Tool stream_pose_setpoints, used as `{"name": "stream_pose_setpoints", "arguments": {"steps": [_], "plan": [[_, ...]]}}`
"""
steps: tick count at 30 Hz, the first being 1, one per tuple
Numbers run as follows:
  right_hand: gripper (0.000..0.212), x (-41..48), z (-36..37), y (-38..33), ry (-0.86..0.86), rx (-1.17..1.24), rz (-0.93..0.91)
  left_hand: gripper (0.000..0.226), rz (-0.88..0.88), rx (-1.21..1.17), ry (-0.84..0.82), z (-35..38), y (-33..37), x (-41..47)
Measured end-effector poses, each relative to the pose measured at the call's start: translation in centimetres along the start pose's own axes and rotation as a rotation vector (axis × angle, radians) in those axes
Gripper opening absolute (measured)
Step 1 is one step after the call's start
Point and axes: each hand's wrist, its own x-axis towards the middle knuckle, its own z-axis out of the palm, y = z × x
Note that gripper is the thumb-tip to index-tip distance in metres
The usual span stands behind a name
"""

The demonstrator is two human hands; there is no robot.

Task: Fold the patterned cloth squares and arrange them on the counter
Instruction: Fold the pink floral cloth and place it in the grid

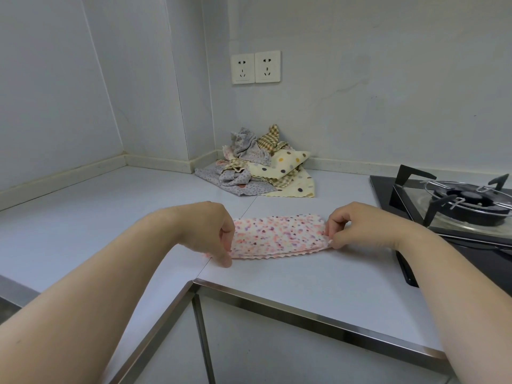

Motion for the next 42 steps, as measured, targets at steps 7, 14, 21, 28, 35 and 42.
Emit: {"name": "stream_pose_setpoints", "arguments": {"steps": [7,14,21,28,35,42], "plan": [[0.046,0.3,0.4,0.1,0.097,0.003,0.021,0.059,-0.064,0.01,0.207,0.3,1.6,0.4],[0.025,1.8,3.9,-1.6,0.435,-0.284,-0.272,0.043,0.138,0.034,0.514,5.0,4.5,3.4],[0.058,3.2,6.5,-2.9,0.128,-0.394,-0.176,0.069,0.043,-0.04,0.235,6.8,3.9,4.5],[0.06,3.5,6.6,-2.6,0.024,-0.381,-0.103,0.067,0.011,-0.014,0.189,6.7,3.7,4.6],[0.056,3.4,6.9,-3.7,0.132,-0.325,-0.227,0.06,0.051,-0.005,0.337,6.9,4.1,4.6],[0.055,4.1,7.6,-3.0,-0.009,-0.289,-0.18,0.063,0.036,0.042,0.214,7.1,3.9,4.9]]}}
